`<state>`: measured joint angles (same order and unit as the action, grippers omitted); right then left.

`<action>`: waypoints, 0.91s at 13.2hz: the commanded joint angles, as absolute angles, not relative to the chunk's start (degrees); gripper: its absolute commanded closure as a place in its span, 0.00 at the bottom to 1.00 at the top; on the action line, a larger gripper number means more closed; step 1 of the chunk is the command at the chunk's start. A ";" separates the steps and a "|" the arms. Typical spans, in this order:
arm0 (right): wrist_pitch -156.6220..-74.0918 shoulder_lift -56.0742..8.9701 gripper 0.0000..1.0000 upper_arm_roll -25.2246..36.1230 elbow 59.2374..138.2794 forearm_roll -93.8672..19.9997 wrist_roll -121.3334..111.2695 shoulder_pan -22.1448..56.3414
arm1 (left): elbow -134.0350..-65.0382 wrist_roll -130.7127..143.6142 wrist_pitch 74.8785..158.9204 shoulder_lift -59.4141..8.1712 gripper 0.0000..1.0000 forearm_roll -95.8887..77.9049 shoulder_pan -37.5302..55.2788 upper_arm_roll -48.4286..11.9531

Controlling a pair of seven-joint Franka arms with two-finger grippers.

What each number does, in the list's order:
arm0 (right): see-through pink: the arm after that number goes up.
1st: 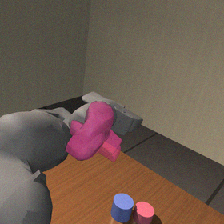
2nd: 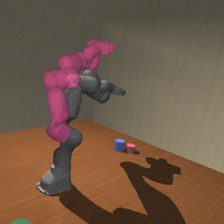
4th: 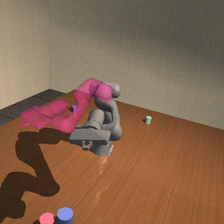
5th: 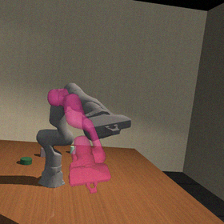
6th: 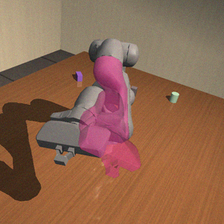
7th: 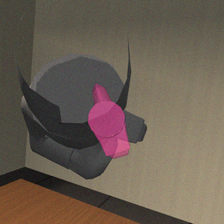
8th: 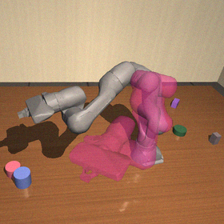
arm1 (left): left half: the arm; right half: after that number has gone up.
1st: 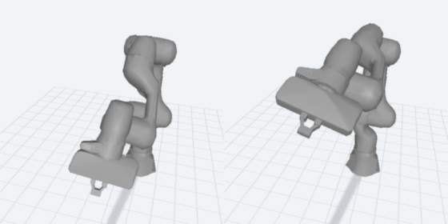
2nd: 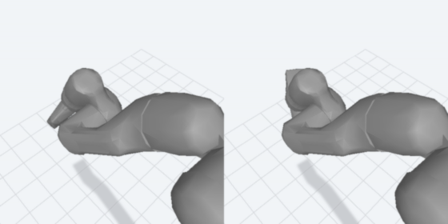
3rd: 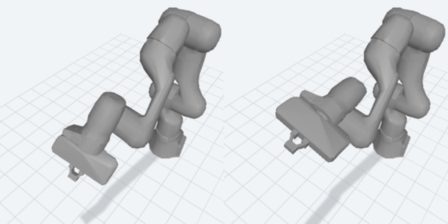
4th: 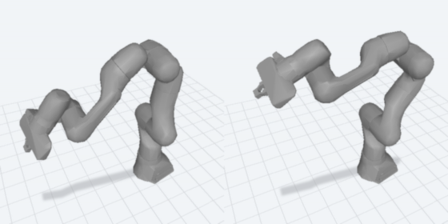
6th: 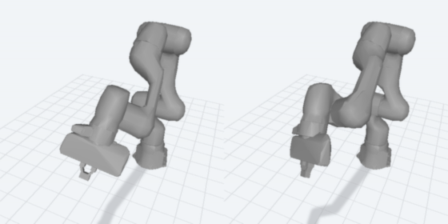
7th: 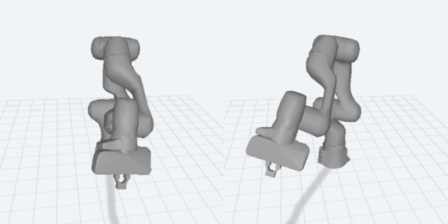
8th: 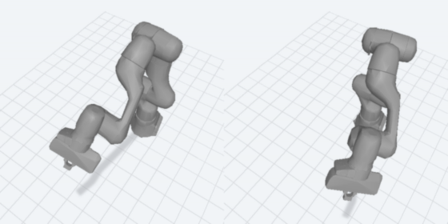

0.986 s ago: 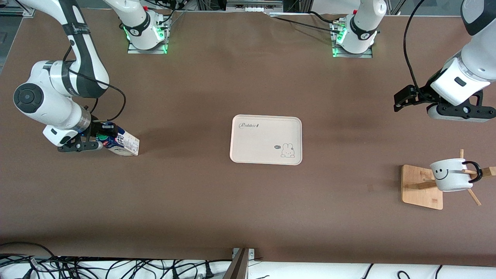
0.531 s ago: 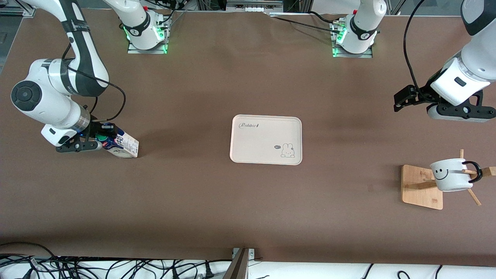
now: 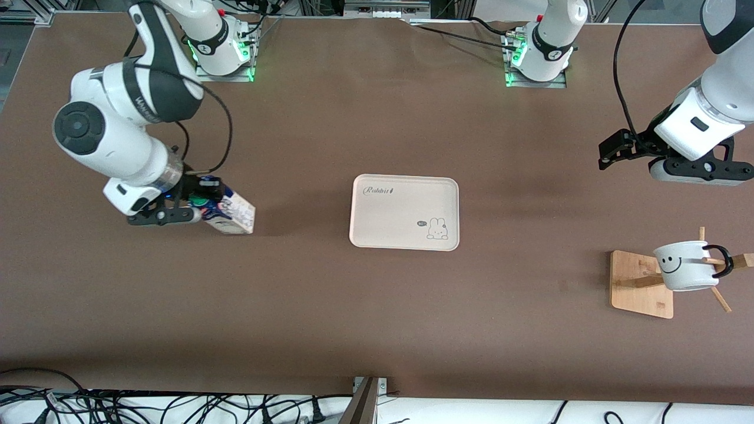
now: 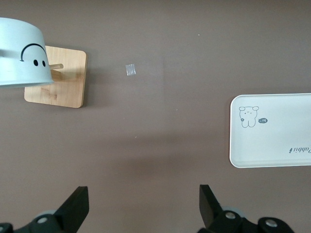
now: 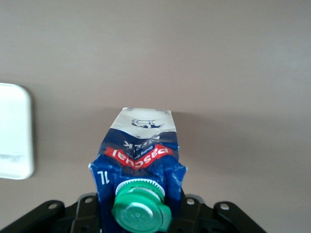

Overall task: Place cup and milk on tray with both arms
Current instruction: 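Carry the milk carton with the right gripper over the tray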

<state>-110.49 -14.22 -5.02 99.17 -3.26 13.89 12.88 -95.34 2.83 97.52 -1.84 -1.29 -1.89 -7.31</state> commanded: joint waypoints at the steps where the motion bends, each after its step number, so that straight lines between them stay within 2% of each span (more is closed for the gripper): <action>1: -107.93 -20.64 0.52 -4.66 90.11 -4.22 24.92 21.24 | -93.34 2.72 96.06 -2.64 0.00 -1.49 -1.85 -7.38; 7: -108.90 -32.41 0.51 -4.39 76.57 -2.46 43.13 36.90 | -93.34 2.72 96.06 -2.72 0.00 -1.49 -1.93 -7.29; 12: -111.36 -36.12 0.51 -4.13 74.79 -0.09 45.88 39.73 | -93.34 2.64 96.06 -2.72 0.00 -1.49 -2.02 -7.29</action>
